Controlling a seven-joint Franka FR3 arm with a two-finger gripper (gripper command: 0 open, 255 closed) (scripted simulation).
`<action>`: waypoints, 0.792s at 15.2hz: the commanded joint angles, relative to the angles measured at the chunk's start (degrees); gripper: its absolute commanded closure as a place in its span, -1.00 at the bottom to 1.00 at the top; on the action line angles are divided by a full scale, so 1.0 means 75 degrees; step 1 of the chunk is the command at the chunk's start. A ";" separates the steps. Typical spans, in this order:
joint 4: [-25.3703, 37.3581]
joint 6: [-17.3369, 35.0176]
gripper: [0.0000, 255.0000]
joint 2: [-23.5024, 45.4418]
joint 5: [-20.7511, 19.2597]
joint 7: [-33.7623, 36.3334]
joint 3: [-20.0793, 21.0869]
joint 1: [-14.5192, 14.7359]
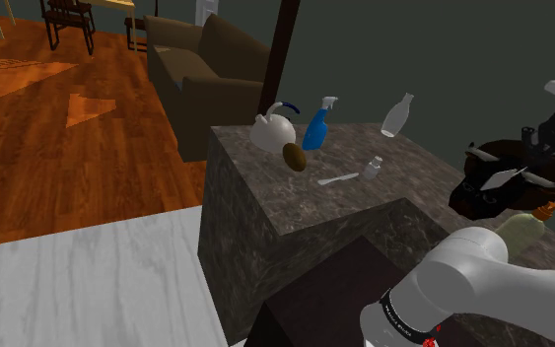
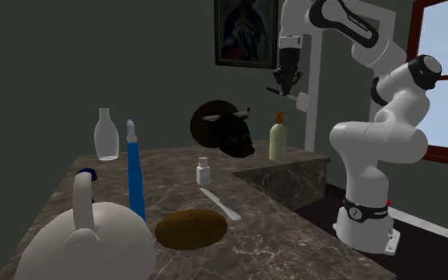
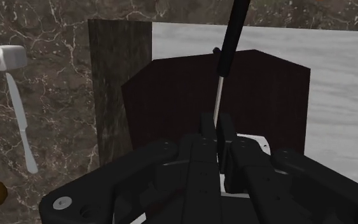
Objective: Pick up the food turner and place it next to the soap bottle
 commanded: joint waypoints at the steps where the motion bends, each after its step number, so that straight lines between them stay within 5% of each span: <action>1: 0.0198 -0.0125 1.00 -0.0101 -0.0306 -0.0384 -0.0217 -0.0046; 12: 0.1864 -0.0609 1.00 -0.0281 -0.1965 -0.2640 -0.1425 -0.0015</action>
